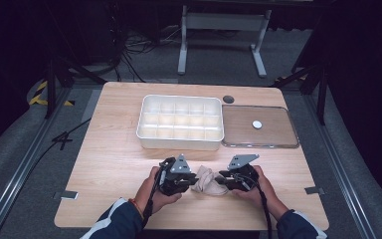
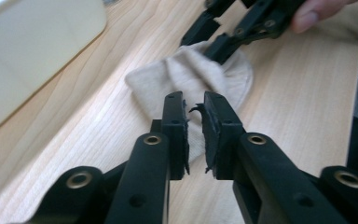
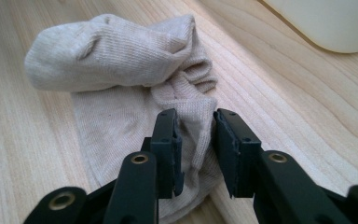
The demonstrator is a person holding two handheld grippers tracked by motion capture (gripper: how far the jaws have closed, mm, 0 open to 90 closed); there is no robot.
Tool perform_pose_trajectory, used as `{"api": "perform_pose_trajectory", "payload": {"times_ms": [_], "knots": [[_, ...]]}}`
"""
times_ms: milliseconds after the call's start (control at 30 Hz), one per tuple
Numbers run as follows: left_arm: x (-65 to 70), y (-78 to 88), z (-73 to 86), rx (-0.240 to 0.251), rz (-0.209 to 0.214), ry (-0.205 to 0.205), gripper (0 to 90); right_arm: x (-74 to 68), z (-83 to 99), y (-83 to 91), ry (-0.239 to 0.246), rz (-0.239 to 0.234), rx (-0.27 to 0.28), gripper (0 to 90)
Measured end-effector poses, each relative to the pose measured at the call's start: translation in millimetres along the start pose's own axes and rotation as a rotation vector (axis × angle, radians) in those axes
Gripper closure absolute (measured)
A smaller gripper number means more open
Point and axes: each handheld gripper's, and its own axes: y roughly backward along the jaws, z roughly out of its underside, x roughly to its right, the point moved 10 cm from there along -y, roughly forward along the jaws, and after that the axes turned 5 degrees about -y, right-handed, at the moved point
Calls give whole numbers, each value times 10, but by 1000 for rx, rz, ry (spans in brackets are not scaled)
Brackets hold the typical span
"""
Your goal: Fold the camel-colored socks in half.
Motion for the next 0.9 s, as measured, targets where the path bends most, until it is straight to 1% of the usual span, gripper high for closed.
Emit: {"api": "perform_pose_trajectory", "payload": {"times_ms": [33,67,100,167,233,367,400,467,533,567,667,700,733,767,800,867,900], "knots": [[-33,-46,32,-8,-4,3,815,-1,1,0,2,0,0,697],[-33,-46,32,-8,-4,3,815,-1,1,0,2,0,0,697],[-60,-93,55,-10,-9,12,815,-2,1,1,2,0,0,696],[-67,-171,74,-16,-9,23,796,-2,2,1,3,0,1,696],[-32,-237,54,-9,-1,12,779,-1,3,2,4,-2,2,696],[59,-361,44,-37,7,-27,776,-2,3,2,7,0,0,696],[74,-387,41,-36,7,-23,769,-5,2,3,10,-2,0,696],[92,-415,22,-27,11,-22,742,-5,2,2,11,3,-1,696],[116,-421,13,-30,10,-35,729,-8,1,1,11,7,-1,696],[126,-425,5,-24,14,-39,729,-8,1,1,12,7,-2,696],[154,-458,10,-20,29,-31,724,-8,0,1,12,12,-4,696],[155,-474,6,-11,35,-35,714,-9,-2,0,13,13,-3,696],[167,-494,2,-1,43,-21,706,-9,-2,0,12,14,-3,696],[167,-494,2,-1,43,-21,683,-9,-2,0,12,14,-3,696],[167,-512,9,2,38,-24,683,-8,-1,0,9,15,-2,694],[184,-542,24,6,23,-31,658,-3,0,7,6,27,-7,657],[184,-545,27,5,17,-36,658,9,-8,23,12,37,-10,635]]}}
